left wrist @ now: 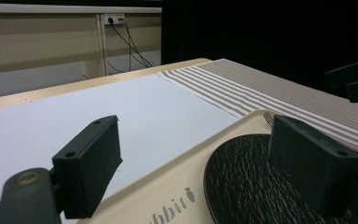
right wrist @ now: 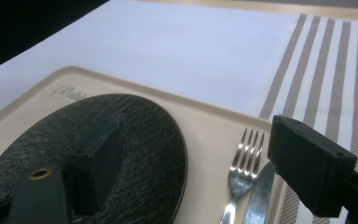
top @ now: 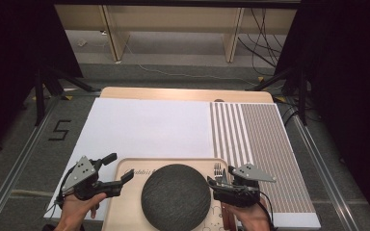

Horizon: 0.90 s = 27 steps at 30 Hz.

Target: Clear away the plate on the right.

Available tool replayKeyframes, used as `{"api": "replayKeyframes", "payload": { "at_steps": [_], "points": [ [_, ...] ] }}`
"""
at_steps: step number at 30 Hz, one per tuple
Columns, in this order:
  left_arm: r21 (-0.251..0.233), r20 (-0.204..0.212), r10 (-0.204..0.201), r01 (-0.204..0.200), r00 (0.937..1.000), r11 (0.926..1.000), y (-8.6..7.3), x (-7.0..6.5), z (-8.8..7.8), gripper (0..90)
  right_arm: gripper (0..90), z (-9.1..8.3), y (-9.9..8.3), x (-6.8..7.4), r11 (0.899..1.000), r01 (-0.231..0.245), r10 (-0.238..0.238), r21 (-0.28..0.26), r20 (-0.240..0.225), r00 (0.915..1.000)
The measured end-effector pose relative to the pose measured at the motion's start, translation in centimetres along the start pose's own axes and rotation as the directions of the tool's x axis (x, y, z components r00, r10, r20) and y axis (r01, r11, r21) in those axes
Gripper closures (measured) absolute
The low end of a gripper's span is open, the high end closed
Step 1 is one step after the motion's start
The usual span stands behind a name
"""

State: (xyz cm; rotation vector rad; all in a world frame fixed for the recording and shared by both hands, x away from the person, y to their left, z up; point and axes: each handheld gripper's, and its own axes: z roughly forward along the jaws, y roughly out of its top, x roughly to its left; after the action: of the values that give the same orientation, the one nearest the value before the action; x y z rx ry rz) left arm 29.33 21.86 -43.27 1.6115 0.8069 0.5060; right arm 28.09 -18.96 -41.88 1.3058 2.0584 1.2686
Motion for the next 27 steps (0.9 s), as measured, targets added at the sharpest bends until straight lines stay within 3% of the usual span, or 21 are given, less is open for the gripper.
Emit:
{"api": "replayKeyframes", "payload": {
  "at_steps": [9,27],
  "points": [
    [0.001,0.003,0.002,-0.002,1.0000,1.0000,0.0,0.0,0.0,16.0,20.1,-0.6,0.2,-0.3,0.998,-0.001,0.002,-0.069,0.013,0.9999],
    [-0.001,0.011,0.004,-0.004,0.9999,1.0000,0.0,-0.1,-0.1,16.0,18.9,-1.5,0.4,-1.4,0.993,0.004,0.005,-0.121,0.078,0.9970]
  ]
}}
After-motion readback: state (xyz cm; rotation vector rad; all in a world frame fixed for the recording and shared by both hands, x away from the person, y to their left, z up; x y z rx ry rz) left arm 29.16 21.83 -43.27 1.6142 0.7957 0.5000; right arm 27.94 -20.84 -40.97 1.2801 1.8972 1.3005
